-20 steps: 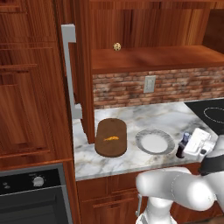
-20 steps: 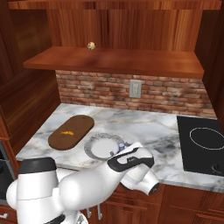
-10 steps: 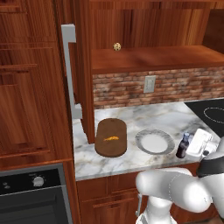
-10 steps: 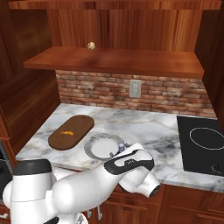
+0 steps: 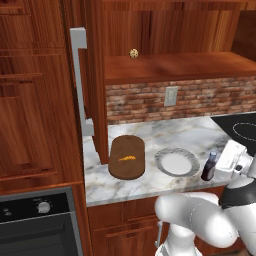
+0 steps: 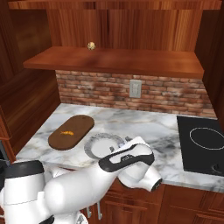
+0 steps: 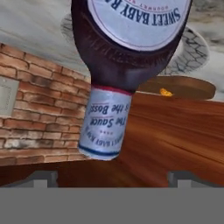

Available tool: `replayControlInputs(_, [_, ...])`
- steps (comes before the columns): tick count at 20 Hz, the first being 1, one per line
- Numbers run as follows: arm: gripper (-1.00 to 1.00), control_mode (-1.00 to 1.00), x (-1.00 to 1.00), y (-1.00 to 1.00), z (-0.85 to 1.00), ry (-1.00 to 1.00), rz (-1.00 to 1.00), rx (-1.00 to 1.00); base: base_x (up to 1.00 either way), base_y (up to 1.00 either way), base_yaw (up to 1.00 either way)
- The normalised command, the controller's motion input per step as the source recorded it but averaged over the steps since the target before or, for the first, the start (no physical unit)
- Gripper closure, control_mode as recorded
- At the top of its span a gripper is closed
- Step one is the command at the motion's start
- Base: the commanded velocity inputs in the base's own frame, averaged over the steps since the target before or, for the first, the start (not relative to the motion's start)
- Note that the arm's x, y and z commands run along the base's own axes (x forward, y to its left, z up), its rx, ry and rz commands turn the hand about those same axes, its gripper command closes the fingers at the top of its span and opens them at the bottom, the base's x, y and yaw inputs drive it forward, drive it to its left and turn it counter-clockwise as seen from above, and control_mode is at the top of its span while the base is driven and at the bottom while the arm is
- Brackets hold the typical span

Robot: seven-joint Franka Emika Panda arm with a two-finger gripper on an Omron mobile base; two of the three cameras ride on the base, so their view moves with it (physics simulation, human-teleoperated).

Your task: Pick the shrimp from the plate and place it on the cutting board. Then pick the condiment bottle from the cabinet and place it next to the cutting board.

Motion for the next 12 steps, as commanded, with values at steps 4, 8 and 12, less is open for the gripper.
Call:
replayControlInputs(4, [-1.00,-1.00,-0.07,0.00,0.38,0.00,-0.02,0.00,0.00,0.00,0.00])
replayControlInputs(8, [-1.00,-1.00,-0.23,0.00,0.24,-0.01,-0.01,0.00,0.00,0.00,0.00])
replayControlInputs(12, [-1.00,-1.00,-0.41,0.00,0.12,-0.07,0.00,0.00,0.00,0.00,0.00])
